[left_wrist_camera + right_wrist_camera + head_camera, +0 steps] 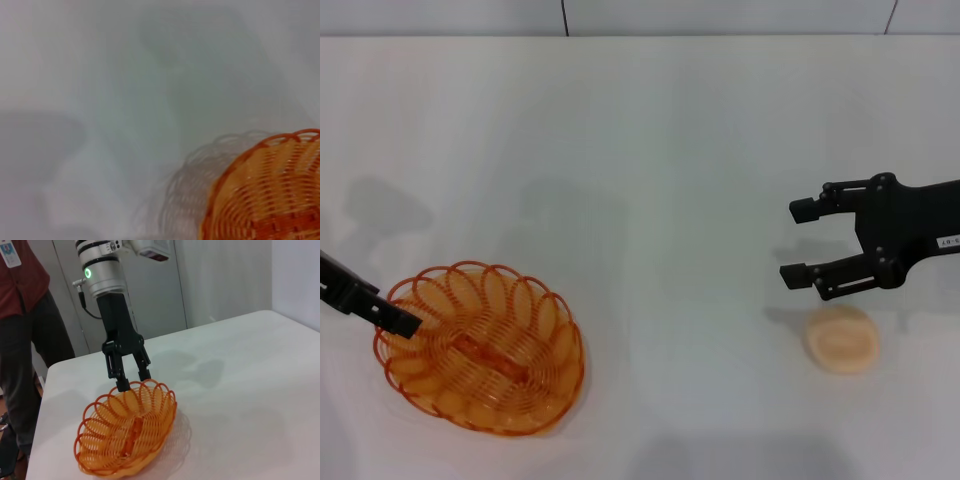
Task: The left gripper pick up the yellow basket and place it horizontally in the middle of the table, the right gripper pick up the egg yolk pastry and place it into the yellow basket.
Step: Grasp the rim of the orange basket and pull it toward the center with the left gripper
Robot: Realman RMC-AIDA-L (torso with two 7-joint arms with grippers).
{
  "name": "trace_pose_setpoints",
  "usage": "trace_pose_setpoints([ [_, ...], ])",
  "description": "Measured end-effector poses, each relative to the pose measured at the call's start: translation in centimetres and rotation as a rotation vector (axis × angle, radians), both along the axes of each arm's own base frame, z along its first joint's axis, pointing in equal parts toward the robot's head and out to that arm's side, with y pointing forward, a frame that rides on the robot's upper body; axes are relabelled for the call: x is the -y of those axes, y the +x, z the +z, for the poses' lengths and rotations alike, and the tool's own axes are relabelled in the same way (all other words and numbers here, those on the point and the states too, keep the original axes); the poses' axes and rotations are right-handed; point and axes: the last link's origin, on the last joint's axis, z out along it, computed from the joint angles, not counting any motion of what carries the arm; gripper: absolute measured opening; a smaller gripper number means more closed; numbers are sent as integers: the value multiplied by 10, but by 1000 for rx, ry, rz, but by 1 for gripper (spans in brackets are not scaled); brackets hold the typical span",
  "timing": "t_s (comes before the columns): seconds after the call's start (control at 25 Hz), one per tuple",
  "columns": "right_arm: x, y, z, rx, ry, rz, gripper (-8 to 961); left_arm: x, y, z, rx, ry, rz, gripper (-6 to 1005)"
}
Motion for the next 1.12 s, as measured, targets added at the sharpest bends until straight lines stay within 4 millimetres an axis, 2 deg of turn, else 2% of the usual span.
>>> trace_pose_setpoints([
  [0.44, 1, 2, 0, 0, -1, -6, 828, -2, -7, -9, -13, 2, 19, 859],
  [0.68, 2, 2, -1, 0, -7, -7, 828, -3, -11, -14, -11, 7, 19, 686],
  [1.12, 4, 3, -1, -1, -15, -9, 828, -8, -11, -25, -2, 13, 4, 628],
])
